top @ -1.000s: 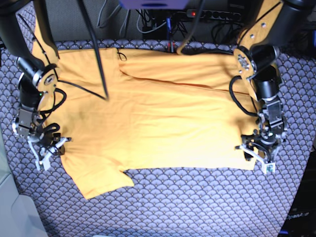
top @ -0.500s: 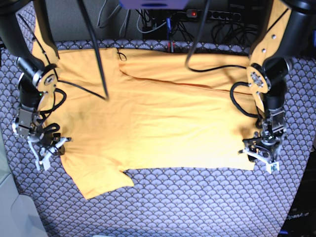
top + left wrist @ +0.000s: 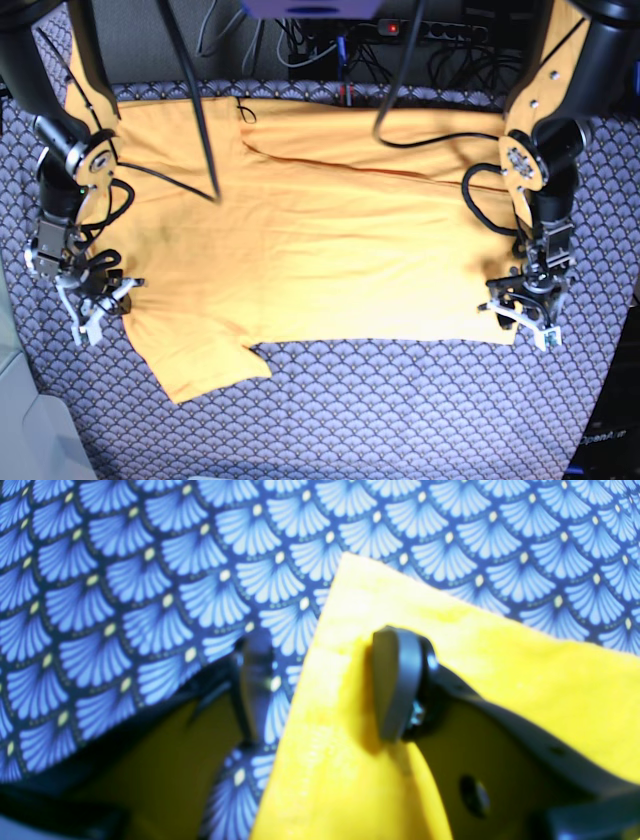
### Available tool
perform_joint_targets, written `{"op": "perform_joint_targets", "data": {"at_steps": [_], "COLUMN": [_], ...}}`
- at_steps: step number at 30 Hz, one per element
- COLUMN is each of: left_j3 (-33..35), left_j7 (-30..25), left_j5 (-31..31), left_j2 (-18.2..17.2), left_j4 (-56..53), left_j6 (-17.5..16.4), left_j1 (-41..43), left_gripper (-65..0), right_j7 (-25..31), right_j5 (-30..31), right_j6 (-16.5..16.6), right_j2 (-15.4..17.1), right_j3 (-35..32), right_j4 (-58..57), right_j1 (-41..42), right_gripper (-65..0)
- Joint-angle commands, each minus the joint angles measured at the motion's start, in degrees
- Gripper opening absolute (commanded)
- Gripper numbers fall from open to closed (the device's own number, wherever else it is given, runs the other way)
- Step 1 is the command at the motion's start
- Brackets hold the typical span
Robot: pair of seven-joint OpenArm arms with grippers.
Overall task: Fold the T-shirt properly
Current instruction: 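Lower both grippers and grasp the hem corners, then lift the hem with both grippers and fold it over toward the collar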
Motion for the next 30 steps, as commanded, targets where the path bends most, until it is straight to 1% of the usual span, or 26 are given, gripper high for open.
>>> {"op": "perform_joint_targets", "data": {"at_steps": [1, 4, 5, 6, 7, 10, 11, 15, 18, 20, 22, 24, 26, 27, 28, 30], "left_j3": [0.2, 0.2, 0.2, 0.2, 0.2, 0.2, 0.2, 0.2, 0.1, 0.2, 0.2, 0.2, 0.2, 0.2, 0.0, -0.1], "left_j7": [-0.6, -0.5, -0.3, -0.2, -0.2, -0.1, 0.0, 0.3, 4.2, 5.3, 5.6, 5.6, 7.8, 9.2, 10.5, 12.7], "left_j5": [-0.2, -0.3, -0.6, -0.6, -0.4, -0.3, -0.3, -0.3, -0.8, -0.5, -0.2, -0.5, -0.8, -0.8, -0.8, -0.8], "left_j2": [-0.4, -0.4, -0.3, -0.3, -0.3, -0.3, -0.3, -0.5, -0.7, -0.7, -0.4, -0.3, -0.1, 0.3, 1.3, 2.7], "left_j4": [0.5, 0.4, 0.4, 0.4, 0.4, 0.4, 0.4, 0.5, 1.1, 1.4, 3.8, 6.9, 9.8, 11.9, 14.4, 19.9], "left_j6": [-0.3, -0.5, -0.5, -0.6, -0.6, -0.6, -0.5, -0.4, -0.6, -0.7, -0.7, -0.7, -0.8, -1.2, -2.3, -5.6], "left_j1": [-2.1, -2.1, -2.1, -2.1, -2.1, -2.1, -2.1, -2.1, -2.1, -2.2, -2.0, -0.4, 1.3, 1.9, 2.5, 4.6], "left_gripper": [-33.7, -34.6, -37.2, -40.8, -46.0, -63.9, -65.0, -65.0, -65.0, -65.0, -65.0, -65.0, -65.0, -65.0, -65.0, -65.0], "right_j7": [-0.5, -0.5, -0.5, -0.6, -0.6, -0.6, -0.6, -0.5, -0.5, -0.5, -0.7, -0.8, -0.9, -0.9, -0.7, -0.6], "right_j5": [-0.4, -0.4, -0.4, -0.4, -0.4, -0.4, -0.4, -0.4, -0.4, -0.4, -0.4, -0.4, -0.4, -0.4, -0.4, -0.4], "right_j6": [0.0, 0.0, 0.0, 0.0, 0.0, 0.0, 0.0, 0.0, 0.0, 0.0, 0.0, 0.0, 0.0, 0.0, 0.0, 0.0], "right_j2": [0.7, 0.7, 0.7, 0.7, 0.7, 0.7, 0.7, 0.7, 0.8, 0.8, 0.3, -1.4, -2.7, -3.0, -3.5, -4.7], "right_j3": [-0.2, -0.2, -0.2, -0.2, -0.2, -0.3, -0.3, -0.2, 0.0, 0.0, 0.1, 0.1, -0.1, -0.1, -0.1, -0.2], "right_j4": [0.6, 0.7, 0.7, 0.7, 0.7, 0.7, 0.7, 0.8, 1.1, 3.7, 7.3, 12.0, 16.5, 18.7, 20.8, 23.8], "right_j1": [1.3, 1.3, 1.3, 1.3, 1.3, 1.3, 1.3, 1.3, 1.3, 1.0, -0.8, -2.6, -4.9, -6.3, -7.3, -9.1], "right_gripper": [-64.4, -64.4, -64.4, -64.4, -64.4, -64.4, -64.4, -64.8, -65.0, -65.0, -65.0, -65.0, -65.0, -65.0, -65.0, -65.0]}}
